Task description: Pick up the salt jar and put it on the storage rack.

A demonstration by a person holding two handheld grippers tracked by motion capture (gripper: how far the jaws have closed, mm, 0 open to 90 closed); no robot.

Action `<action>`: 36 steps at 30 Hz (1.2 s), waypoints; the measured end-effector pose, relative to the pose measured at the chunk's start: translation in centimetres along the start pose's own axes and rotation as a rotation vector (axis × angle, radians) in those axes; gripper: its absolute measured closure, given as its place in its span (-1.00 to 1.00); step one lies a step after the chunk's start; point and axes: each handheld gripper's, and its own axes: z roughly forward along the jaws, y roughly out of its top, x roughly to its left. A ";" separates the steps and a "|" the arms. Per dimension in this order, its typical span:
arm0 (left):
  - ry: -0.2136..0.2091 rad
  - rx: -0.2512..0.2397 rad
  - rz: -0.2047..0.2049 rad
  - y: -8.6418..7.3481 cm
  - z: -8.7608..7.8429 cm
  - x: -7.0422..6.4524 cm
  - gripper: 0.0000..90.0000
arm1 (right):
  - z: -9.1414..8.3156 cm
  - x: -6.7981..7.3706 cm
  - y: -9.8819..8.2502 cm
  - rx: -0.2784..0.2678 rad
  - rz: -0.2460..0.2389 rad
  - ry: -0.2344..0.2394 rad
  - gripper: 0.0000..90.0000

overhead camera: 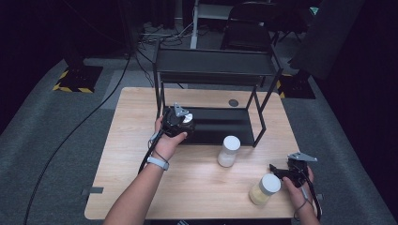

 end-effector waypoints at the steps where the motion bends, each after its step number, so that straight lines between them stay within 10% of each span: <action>1: 0.003 0.005 0.006 0.0 0.3 0.1 -0.33 | 0.0 0.0 0.0 0.000 0.000 0.000 -0.90; 36: 0.000 0.062 -0.052 -1.0 7.0 2.1 -0.33 | 0.0 0.1 0.1 0.007 0.011 -0.010 -0.94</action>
